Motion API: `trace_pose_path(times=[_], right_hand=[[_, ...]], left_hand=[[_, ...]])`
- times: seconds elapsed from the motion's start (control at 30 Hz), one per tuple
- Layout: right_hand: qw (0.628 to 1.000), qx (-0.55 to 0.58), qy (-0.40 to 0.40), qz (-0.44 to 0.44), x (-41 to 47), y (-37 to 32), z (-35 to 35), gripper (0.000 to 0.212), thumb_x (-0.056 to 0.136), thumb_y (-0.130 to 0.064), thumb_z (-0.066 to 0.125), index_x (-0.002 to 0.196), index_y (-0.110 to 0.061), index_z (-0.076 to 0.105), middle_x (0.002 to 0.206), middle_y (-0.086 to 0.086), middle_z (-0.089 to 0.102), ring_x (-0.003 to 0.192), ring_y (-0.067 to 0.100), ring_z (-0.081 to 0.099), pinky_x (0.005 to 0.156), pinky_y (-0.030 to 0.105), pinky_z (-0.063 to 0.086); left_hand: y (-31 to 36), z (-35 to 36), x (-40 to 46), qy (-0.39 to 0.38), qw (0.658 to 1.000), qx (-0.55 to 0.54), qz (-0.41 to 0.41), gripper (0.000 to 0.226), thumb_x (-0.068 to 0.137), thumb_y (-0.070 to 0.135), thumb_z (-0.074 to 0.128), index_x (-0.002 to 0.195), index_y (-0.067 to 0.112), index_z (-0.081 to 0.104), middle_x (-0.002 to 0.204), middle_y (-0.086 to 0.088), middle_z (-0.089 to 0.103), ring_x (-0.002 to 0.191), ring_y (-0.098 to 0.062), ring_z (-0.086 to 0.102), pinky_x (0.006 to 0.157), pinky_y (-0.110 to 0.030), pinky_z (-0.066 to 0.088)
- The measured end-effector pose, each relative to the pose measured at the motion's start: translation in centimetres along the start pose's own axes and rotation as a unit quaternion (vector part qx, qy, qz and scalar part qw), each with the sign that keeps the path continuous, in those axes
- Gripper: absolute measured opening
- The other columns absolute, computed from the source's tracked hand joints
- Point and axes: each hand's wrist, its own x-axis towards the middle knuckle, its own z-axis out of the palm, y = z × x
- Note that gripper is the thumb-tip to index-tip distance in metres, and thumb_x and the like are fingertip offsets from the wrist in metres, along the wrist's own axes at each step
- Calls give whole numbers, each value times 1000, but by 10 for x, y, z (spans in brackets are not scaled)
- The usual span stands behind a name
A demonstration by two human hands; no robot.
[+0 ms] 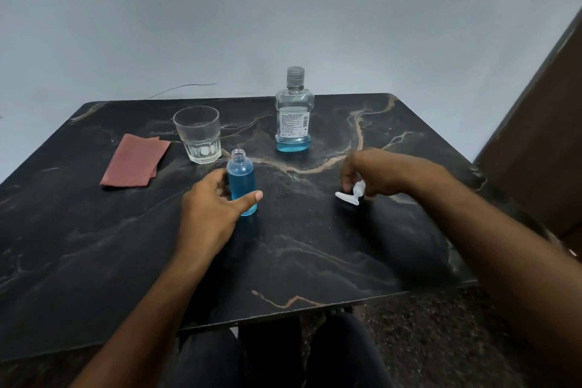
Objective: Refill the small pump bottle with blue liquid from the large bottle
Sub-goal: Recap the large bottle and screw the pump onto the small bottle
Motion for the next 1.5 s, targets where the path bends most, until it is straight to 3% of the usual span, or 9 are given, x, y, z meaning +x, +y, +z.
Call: trace_pose_path(times=[0.1,0.2,0.3,0.4,0.5,0.67,0.83,1.27,1.5], right_hand=[[999,7,43,3,3,2,1,34,73,-1,82,103,-15,76,106,5,71,99,22,63,77,26,45],[988,29,154,-14,2,-3,-10,31,77,-10,84,106,-13,77,101,3,72,86,13,60,73,20,37],[948,122,293,-24,-9,-17,-34,26,77,-20,86,100,-12,78,82,-1,69,72,11,61,60,16,39],[889,243,387,-35,-20,-35,-57,30,76,-27,87,102,-14,78,79,-5,70,68,-1,61,64,9,46],[830,345,434,-55,-23,-50,-69,26,79,-28,85,98,-12,77,80,-1,72,69,12,68,67,24,57],[715,512,468,-88,-16,-59,-75,17,81,-18,84,90,-6,75,71,6,73,58,20,65,65,39,60],[675,570,459,-94,-10,-61,-75,18,82,-18,83,93,-5,77,71,5,74,60,21,65,71,42,63],[686,585,419,-109,3,-68,-57,15,82,-15,83,92,-6,77,68,2,74,58,19,64,65,37,60],[764,557,304,-114,15,-84,-32,21,79,-19,85,93,-4,78,89,19,76,74,29,68,72,41,60]], left_hand=[[1,1,1,13,1000,11,14,42,72,27,92,109,26,74,85,23,72,81,10,72,70,-6,54],[0,3,3,18,1000,-2,11,41,71,23,93,109,19,77,86,18,76,79,8,73,67,-6,53],[-1,7,5,16,1000,-7,12,41,69,23,94,107,19,79,86,15,79,78,6,74,67,-7,53],[1,10,5,12,1000,3,15,40,68,29,95,105,24,79,86,15,80,79,6,74,69,-9,54],[4,13,3,7,999,21,27,39,69,34,94,105,29,80,86,19,79,80,7,73,70,-9,53],[9,16,1,6,999,37,38,42,68,37,94,107,29,80,87,21,78,79,6,73,69,-8,53],[15,16,0,4,998,43,41,42,67,39,94,106,30,81,82,22,77,77,8,72,66,-8,53],[22,12,-3,13,996,51,66,47,68,40,93,112,29,80,84,20,76,79,10,70,62,-3,47],[27,12,-3,18,996,44,77,46,71,39,92,113,27,79,83,21,75,80,14,68,61,-1,47]])
